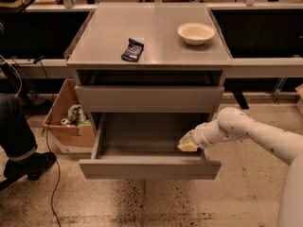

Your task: Open middle drawer

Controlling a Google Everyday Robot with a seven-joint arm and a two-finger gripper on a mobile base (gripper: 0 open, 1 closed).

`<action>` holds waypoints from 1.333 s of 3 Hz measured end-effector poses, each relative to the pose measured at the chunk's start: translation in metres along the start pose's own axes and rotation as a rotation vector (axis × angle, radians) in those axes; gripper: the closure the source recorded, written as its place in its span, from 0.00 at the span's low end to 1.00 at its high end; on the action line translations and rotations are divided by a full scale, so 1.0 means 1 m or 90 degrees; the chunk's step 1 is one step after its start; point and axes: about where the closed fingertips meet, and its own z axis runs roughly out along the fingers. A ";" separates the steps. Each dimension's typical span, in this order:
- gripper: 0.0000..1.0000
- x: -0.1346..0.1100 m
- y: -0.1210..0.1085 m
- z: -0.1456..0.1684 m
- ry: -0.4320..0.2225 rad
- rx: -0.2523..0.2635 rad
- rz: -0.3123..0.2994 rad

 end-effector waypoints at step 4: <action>1.00 0.003 -0.014 0.061 -0.131 -0.021 0.047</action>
Offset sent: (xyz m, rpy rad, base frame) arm 0.0353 0.0304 -0.0741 0.2967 -0.0263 -0.0683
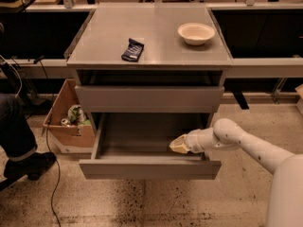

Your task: Open middle drawer

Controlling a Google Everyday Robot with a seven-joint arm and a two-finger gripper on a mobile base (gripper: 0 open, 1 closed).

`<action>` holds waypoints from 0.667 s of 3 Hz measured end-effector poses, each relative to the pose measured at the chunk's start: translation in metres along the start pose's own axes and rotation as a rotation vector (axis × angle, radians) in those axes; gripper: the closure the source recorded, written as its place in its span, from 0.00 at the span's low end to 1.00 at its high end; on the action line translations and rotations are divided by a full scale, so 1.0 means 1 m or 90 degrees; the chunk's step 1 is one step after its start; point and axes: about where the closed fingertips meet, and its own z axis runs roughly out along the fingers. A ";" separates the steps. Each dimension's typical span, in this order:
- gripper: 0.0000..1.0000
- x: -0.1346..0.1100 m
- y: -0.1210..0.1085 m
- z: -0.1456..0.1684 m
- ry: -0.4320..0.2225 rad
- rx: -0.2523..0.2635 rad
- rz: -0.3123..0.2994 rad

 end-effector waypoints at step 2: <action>1.00 0.023 0.019 0.031 0.041 -0.101 0.002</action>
Offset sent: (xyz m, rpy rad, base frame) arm -0.0208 0.0144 -0.0479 -0.0262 0.1607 0.1612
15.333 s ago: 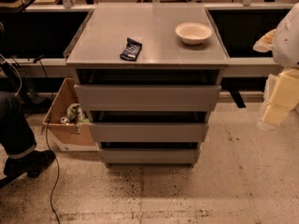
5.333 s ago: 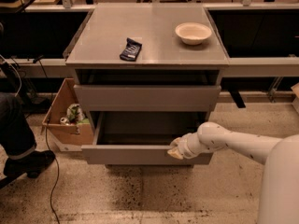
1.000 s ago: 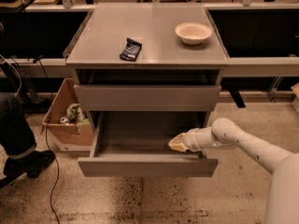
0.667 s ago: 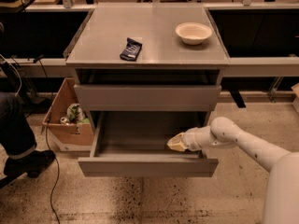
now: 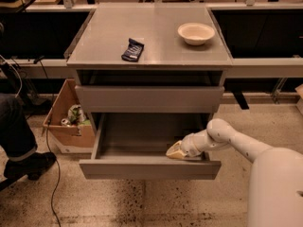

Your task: Open middle drawer

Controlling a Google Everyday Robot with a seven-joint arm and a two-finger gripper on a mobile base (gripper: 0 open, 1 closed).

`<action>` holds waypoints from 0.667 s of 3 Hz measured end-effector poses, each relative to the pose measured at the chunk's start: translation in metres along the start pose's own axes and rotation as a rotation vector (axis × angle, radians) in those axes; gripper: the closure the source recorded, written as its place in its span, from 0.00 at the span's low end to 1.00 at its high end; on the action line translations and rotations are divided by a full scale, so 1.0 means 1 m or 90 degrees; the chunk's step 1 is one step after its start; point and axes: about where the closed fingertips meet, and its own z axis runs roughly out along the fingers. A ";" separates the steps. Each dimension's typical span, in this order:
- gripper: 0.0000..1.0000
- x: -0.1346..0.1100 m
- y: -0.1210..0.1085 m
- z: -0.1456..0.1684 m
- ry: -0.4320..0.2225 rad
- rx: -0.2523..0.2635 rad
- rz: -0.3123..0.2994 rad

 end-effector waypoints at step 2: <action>1.00 0.006 0.016 0.006 0.004 -0.039 0.002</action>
Offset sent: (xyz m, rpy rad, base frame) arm -0.0715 0.0056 -0.0066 0.0739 0.1089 0.0921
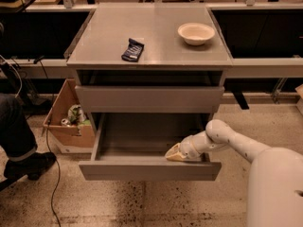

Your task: Open middle drawer

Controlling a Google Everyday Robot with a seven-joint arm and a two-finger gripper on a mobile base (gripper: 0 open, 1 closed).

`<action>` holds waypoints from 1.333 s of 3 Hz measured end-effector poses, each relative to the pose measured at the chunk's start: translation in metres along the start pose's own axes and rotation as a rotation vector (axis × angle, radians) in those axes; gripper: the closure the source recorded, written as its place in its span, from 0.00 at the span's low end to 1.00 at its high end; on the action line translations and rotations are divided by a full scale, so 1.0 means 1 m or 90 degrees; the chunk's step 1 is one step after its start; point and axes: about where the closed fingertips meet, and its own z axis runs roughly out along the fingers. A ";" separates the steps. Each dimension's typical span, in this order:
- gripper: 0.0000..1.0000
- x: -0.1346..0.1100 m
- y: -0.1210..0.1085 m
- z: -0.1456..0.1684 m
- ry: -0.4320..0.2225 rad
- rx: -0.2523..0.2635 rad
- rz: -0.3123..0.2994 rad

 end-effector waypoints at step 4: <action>1.00 0.018 0.068 -0.007 0.007 -0.104 0.002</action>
Offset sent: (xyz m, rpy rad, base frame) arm -0.1265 -0.0065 0.0108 0.0693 0.1568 0.1281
